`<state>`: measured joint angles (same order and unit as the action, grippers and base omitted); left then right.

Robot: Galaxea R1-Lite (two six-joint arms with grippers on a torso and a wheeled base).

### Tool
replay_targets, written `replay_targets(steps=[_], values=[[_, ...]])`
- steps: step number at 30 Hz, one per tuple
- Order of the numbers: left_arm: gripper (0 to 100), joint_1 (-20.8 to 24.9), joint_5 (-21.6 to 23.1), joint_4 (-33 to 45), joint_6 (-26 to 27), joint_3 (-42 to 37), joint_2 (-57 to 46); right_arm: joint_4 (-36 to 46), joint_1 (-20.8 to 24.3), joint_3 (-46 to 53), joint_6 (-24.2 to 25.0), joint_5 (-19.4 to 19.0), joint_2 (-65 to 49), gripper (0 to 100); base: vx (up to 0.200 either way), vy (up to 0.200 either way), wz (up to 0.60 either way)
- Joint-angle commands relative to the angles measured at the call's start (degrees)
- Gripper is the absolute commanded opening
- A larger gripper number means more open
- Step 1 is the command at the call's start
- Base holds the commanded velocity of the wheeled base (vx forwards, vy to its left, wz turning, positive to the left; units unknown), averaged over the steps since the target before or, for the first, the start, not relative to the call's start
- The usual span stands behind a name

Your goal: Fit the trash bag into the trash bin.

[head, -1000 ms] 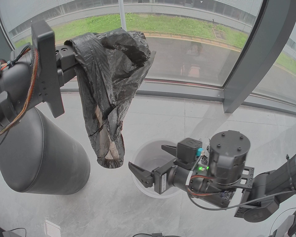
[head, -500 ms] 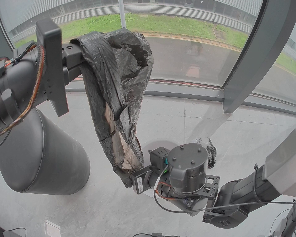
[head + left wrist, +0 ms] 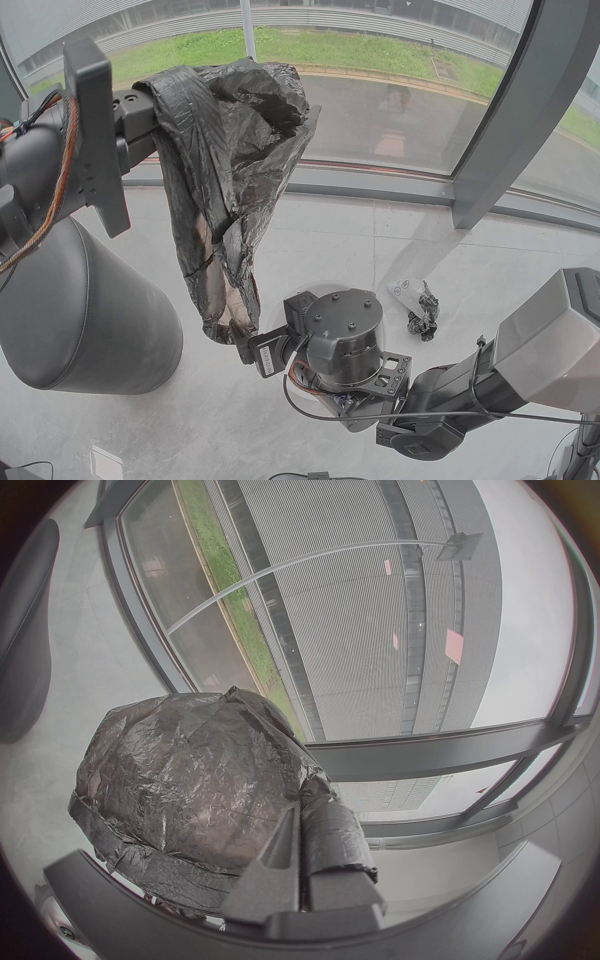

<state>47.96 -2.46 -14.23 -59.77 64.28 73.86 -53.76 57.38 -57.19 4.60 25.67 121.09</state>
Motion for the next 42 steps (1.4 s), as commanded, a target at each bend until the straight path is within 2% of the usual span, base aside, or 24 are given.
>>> replay_targets(steps=[1, 6, 7, 20, 25, 28, 29, 32, 35, 37, 39, 41, 42], values=[[0, -0.06, -0.09, 0.08, 0.00, -0.03, -0.39, -1.79, -0.43, -0.12, -1.08, -0.01, 1.43, 100, 0.000, 0.000, 0.00], [0, -0.23, -0.17, 0.60, 0.09, 0.05, -0.56, -5.04, -0.52, 0.41, -1.70, 0.08, 2.40, 100, 0.000, 0.000, 0.00], [0, -0.23, -0.26, 0.60, 0.09, 0.05, -0.47, -5.13, -0.43, 0.41, -1.70, 0.08, 2.57, 0, 0.000, 0.000, 0.00], [0, -0.94, 0.09, 0.69, 0.00, -0.12, -0.74, -6.44, -0.43, 1.64, -1.08, -0.01, 3.80, 0, 0.000, 0.000, 0.00], [0, -1.29, 0.09, 0.69, 0.09, -0.74, -0.91, -8.38, -0.43, 4.89, -1.87, -0.10, 3.01, 0, 0.000, 0.000, 0.00], [0, -2.08, 0.27, 0.69, 1.06, -2.58, -1.00, -7.85, -0.52, 10.16, -4.51, -1.15, 0.46, 0, 0.000, 0.000, 0.00], [0, -2.34, 0.27, 0.60, 3.26, -4.43, -0.91, -7.68, -1.31, 14.30, -6.35, -2.56, -1.03, 0, 0.000, 0.000, 0.00], [0, -2.78, 0.27, 0.60, 8.71, -8.73, -0.74, -6.18, -3.06, 19.48, -7.14, -4.93, -4.11, 0, 0.000, 0.000, 0.00], [0, -4.36, 0.00, -0.28, 19.87, -16.29, -0.91, -2.14, -6.05, 23.79, -6.79, -6.43, -9.12, 0, 0.000, 0.000, 0.00], [0, -6.03, -0.09, -1.42, 24.44, -19.46, -1.09, 0.50, -7.72, 25.11, -5.65, -8.80, -12.10, 0, 0.000, 0.000, 0.00], [0, -7.79, 0.35, -3.70, 26.37, -22.27, -2.14, 3.66, -9.22, 25.46, -1.96, -11.61, -15.44, 0, 0.000, 0.000, 0.00], [0, -8.67, 1.85, -5.99, 27.08, -24.73, -3.37, 9.29, -11.06, 25.02, 0.50, -16.44, -19.49, 0, 0.000, 0.000, 0.00], [0, -9.37, 3.96, -7.04, 28.22, -26.31, -3.99, 14.21, -12.47, 23.96, 1.38, -20.22, -22.12, 0, 0.000, 0.000, 0.00]])
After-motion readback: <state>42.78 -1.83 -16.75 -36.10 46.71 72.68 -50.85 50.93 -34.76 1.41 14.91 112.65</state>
